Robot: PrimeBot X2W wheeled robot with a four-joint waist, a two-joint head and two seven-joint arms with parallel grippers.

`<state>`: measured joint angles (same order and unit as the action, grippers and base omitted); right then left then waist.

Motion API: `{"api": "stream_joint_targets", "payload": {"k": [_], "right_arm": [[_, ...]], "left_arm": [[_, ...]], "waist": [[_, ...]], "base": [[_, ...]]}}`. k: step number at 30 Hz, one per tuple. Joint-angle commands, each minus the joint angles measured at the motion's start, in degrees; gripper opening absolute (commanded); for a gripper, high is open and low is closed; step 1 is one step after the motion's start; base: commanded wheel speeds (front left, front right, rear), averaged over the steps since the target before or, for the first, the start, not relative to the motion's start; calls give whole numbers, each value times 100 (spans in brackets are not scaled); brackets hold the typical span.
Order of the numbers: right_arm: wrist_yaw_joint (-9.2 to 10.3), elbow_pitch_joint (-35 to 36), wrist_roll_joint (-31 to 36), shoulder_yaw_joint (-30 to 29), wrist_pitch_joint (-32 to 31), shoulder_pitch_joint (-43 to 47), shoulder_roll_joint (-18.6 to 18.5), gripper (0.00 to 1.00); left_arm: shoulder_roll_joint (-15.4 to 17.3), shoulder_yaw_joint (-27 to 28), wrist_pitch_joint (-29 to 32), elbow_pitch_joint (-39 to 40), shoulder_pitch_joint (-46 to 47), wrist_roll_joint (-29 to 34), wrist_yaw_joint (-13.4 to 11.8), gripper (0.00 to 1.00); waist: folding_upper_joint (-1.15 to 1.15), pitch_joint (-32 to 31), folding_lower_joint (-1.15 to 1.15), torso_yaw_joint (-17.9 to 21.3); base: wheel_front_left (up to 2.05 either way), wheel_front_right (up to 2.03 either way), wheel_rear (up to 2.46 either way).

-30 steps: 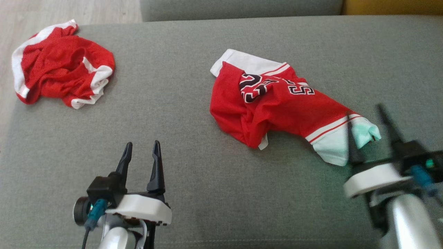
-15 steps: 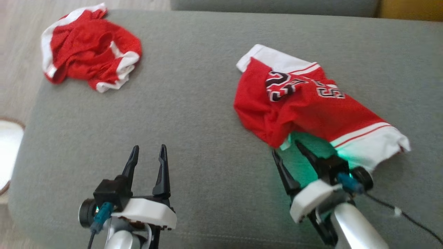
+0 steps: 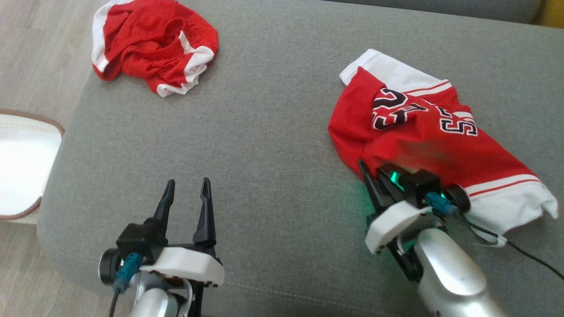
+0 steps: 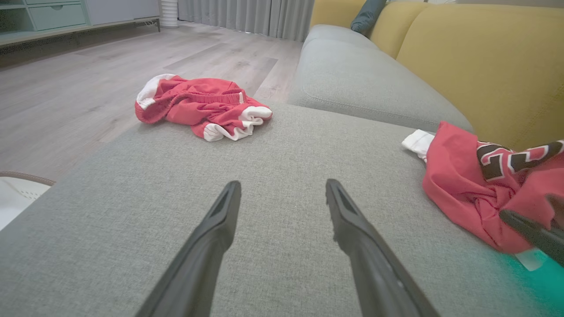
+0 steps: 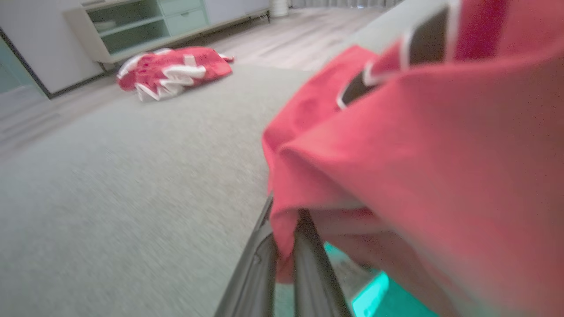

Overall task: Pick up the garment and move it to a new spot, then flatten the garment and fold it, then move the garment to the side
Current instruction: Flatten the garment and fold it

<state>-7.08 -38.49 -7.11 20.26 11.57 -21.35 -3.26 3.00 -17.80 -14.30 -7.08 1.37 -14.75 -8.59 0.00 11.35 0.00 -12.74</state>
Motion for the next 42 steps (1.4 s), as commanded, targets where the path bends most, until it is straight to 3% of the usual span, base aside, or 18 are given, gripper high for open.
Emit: {"api": "stream_joint_targets", "payload": {"k": [1, 9, 15, 21, 28, 29, 31, 32, 33, 42], "right_arm": [[-41, 379, -211, 340, 148, -231, 37, 0], [-41, 1766, -799, 1034, 241, -203, 38, 0], [-41, 2325, -1072, 1320, -36, 95, 38, 0], [-41, 1701, -1138, 1447, -445, 488, 38, 0], [-41, 968, -1093, 1444, -245, 678, 35, 0], [-41, 946, -1098, 1431, -205, 701, 35, 7], [-41, 941, -1100, 1396, -131, 751, 35, 42], [-41, 956, -1105, 1381, -90, 780, 35, 81], [-41, 973, -1103, 1392, -66, 815, 35, 100], [-41, 1624, -1098, 1027, 49, 1240, -146, 100]], "left_arm": [[-13, 199, -70, 207, 175, -15, -31, 100], [-13, 251, -70, 202, 166, 7, -38, 100], [-13, 283, -70, 218, 194, 0, -37, 100], [-13, 326, -70, 237, 252, -15, -33, 100], [-13, 394, -70, 230, 269, 13, -29, 100], [-13, 405, -70, 231, 260, 23, -26, 100], [-13, 418, -70, 227, 246, 36, -20, 100], [-13, 422, -70, 224, 240, 40, -15, 100], [-13, 428, -70, 221, 236, 48, -8, 100], [-13, 463, -70, 185, 160, 102, 30, 100]], "waist": [[0, -28, 0, 61], [0, -118, 0, 325], [0, -94, 0, 379], [0, 3, 0, 399], [0, 3, 0, 524], [0, -4, 0, 560], [0, -26, 0, 646], [0, -37, 0, 693], [0, -52, 0, 743], [0, -216, 0, 1192]], "base": [[0, 0, 0], [0, 0, 0], [0, 0, 0], [0, 0, 0], [0, 0, 0], [0, 0, 0], [0, 0, 0], [0, 0, 0], [0, 0, 0], [0, 0, 0]]}}
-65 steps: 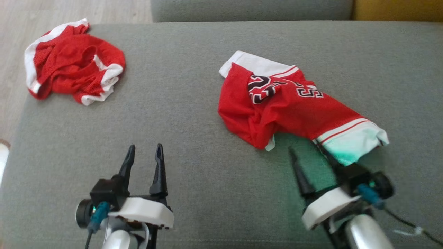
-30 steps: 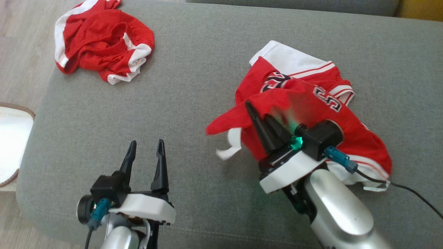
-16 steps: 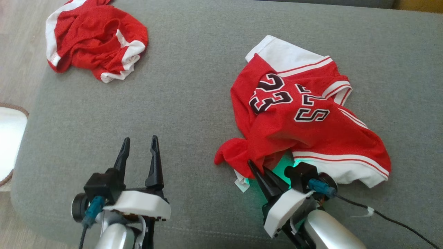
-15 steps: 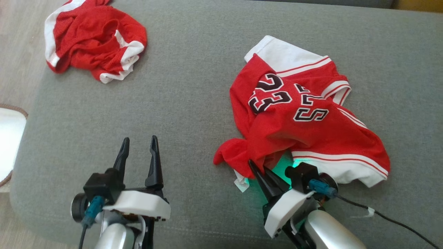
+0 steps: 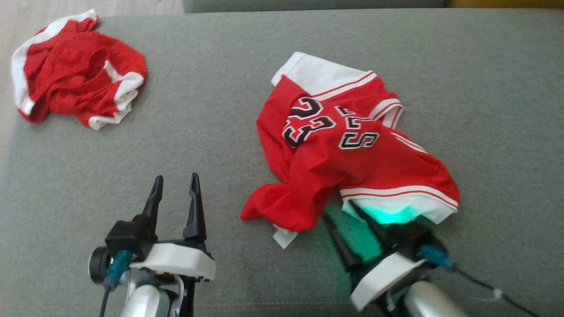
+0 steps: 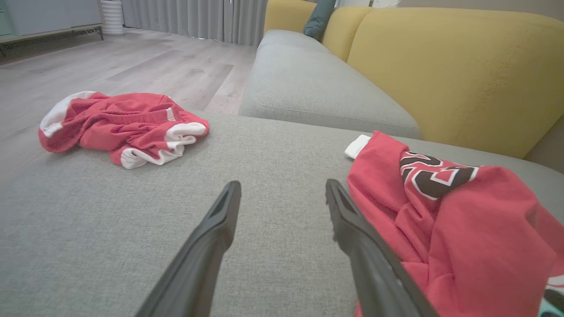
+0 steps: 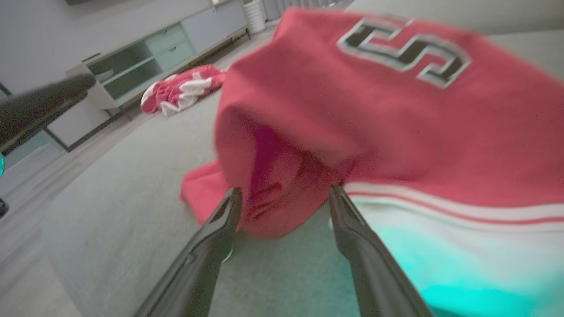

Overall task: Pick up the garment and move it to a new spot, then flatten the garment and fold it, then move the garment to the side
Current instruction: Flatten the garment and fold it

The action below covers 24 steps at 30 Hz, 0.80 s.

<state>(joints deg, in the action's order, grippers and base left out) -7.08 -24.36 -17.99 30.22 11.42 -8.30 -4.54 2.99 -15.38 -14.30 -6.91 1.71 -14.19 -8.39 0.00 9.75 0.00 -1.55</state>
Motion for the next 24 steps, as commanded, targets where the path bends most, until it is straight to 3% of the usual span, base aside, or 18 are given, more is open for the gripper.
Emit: {"api": "stream_joint_targets", "payload": {"k": [1, 7, 11, 24], "right_arm": [[-41, 336, 9, -103, 39, -42, -79, 100], [-41, 890, 491, -1245, -445, -303, -557, 100], [-41, 635, 740, -1580, -1134, -675, -894, 100], [-41, -565, 386, -860, -2390, -1466, -1569, 100]], "left_arm": [[-12, 217, -70, 163, 115, 47, 14, 100], [-12, 136, -70, 155, 78, 38, 17, 100], [-12, 51, -70, 169, 105, 4, 15, 100], [-12, 6, -70, 194, 135, -30, -20, 100]], "waist": [[0, -77, 0, 108], [0, -136, 0, 174], [0, -109, 0, 37], [0, 101, 0, -469]], "base": [[0, 0, 0], [0, 0, 0], [0, 0, 0], [0, 0, 0]]}}
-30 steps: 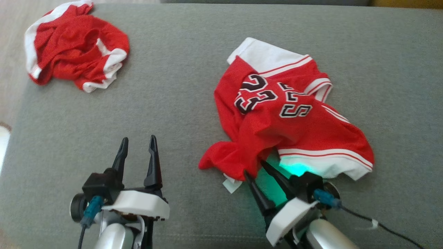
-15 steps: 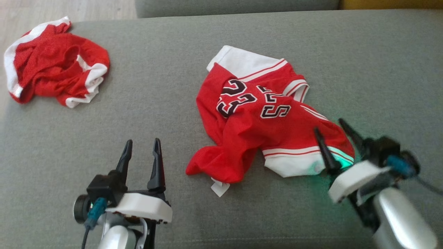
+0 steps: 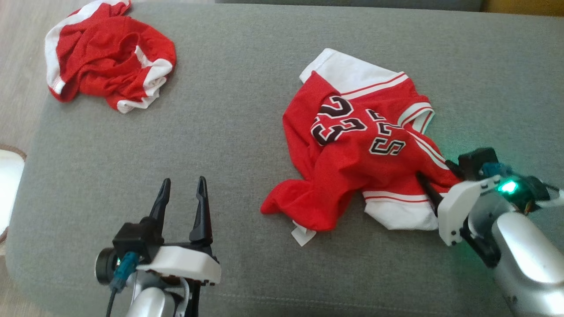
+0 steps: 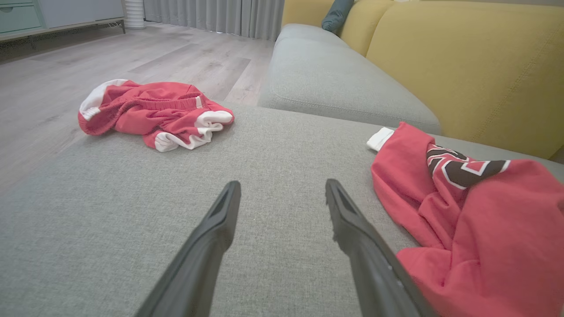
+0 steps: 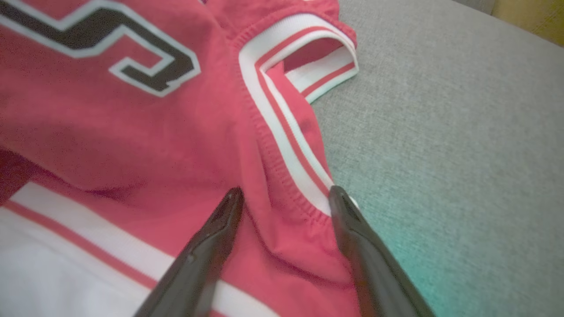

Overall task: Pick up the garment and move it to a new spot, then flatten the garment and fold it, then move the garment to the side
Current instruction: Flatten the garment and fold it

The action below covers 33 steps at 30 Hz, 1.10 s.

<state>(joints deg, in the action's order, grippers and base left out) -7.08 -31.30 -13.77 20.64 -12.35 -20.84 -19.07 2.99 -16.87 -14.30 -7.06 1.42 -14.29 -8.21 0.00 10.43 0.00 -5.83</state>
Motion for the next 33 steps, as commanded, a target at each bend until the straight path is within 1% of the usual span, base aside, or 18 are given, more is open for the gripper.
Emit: {"api": "stream_joint_targets", "payload": {"k": [1, 2, 4, 5, 6, 13, 17, 23, 27, 28, 29, 30, 31, 33], "right_arm": [[-41, 55, -84, 148, -57, -266, -140, 100], [-41, -18, -121, 198, -100, -321, -163, 100], [-41, -132, -185, 264, -123, -431, -212, 42], [-41, -177, -200, 268, -107, -495, -244, 8], [-41, -205, -203, 241, -59, -567, -274, 0], [-41, -228, -137, 130, 130, -1178, -536, 0], [-41, -329, 69, 100, 12, -1844, -752, 0], [-41, -976, 499, 106, -128, -2590, -1004, 0], [-41, -1515, 759, -70, 37, -2924, -981, 0], [-41, -1624, 842, -130, 126, -2990, -963, 5], [-41, -1723, 928, -204, 236, -3049, -936, 31], [-41, -1820, 1010, -265, 334, -3090, -897, 75], [-41, -1898, 1083, -337, 434, -3134, -848, 100], [-41, -1964, 1153, -408, 547, -3176, -802, 100]], "left_arm": [[-12, 155, -70, 212, 167, -21, -40, 100], [-12, 152, -70, 216, 171, -22, -40, 100], [-12, 144, -70, 225, 181, -24, -40, 100], [-12, 145, -70, 231, 186, -25, -43, 100], [-12, 148, -70, 238, 190, -26, -47, 100], [-12, 173, -70, 272, 222, -26, -41, 100], [-12, 119, -70, 285, 324, -55, -43, 100], [-12, 44, -70, 312, 449, -103, -66, 100], [-12, 26, -70, 338, 505, -122, -86, 100], [-12, 25, -70, 345, 515, -125, -93, 100], [-12, 28, -70, 351, 524, -126, -99, 100], [-12, 36, -70, 352, 531, -124, -105, 100], [-12, 48, -70, 352, 533, -117, -111, 100], [-12, 56, -70, 351, 540, -107, -113, 100]], "waist": [[0, 44, 0, -60], [0, 55, 0, -78], [0, 79, 0, -112], [0, 88, 0, -124], [0, 102, 0, -134], [0, 220, 0, -181], [0, 396, 0, -317], [0, 649, 0, -609], [0, 797, 0, -722], [0, 829, 0, -729], [0, 853, 0, -728], [0, 869, 0, -716], [0, 886, 0, -688], [0, 895, 0, -654]], "base": [[0, 0, 0], [0, 0, 0], [0, 0, 0], [0, 0, 0], [0, 0, 0], [0, 0, 0], [0, 0, 0], [0, 0, 0], [0, 0, 0], [0, 0, 0], [0, 0, 0], [0, 0, 0], [0, 0, 0], [0, 0, 0]]}}
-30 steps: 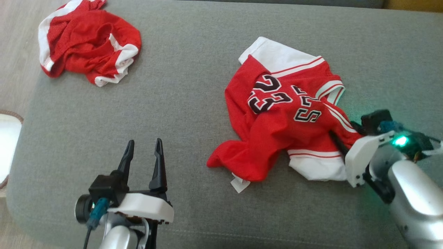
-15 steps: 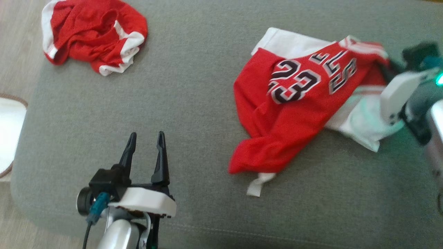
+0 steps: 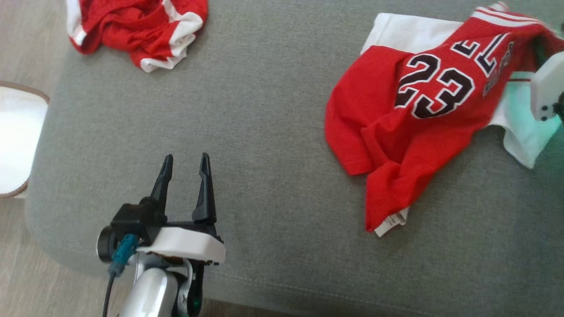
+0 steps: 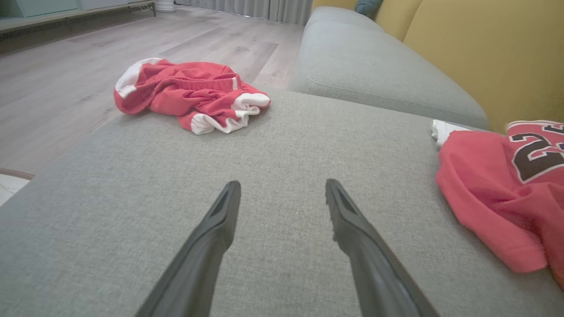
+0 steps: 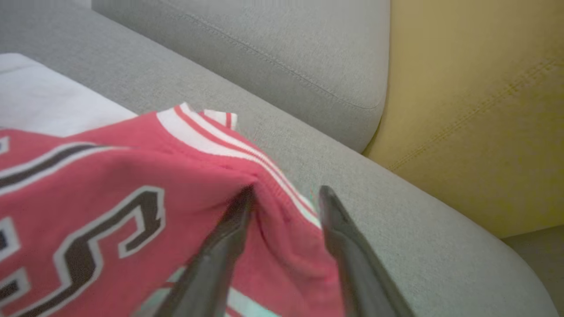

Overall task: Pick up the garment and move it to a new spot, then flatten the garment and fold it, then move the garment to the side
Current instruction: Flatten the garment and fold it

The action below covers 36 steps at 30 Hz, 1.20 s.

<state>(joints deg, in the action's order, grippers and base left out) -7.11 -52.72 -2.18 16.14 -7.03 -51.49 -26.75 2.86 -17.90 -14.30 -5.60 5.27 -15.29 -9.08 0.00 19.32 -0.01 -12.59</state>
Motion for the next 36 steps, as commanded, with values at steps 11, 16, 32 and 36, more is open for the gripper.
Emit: {"api": "stream_joint_targets", "payload": {"k": [11, 16, 32, 36], "right_arm": [[-37, 276, -242, -269, 1337, -66, 602, 100], [-37, 894, -513, -584, 1880, 552, 918, 100], [-37, 4382, -224, -1370, 1829, 3472, 2254, 100], [-37, 5036, -170, -1251, 1598, 3818, 2319, 100]], "left_arm": [[2, 180, -70, 105, 220, 160, 95, 100], [2, 171, -70, 3, 257, 239, 180, 100], [1, -357, 147, -2471, 1708, 99, 782, 100], [3, -422, 390, -2963, 2008, 45, 858, 100]], "waist": [[0, -292, 1, 673], [0, -563, 1, 985], [0, -442, 1, 2015], [0, -379, 1, 2189]], "base": [[0, 0, 0], [0, 0, 0], [0, 0, 0], [0, 0, 0]]}}
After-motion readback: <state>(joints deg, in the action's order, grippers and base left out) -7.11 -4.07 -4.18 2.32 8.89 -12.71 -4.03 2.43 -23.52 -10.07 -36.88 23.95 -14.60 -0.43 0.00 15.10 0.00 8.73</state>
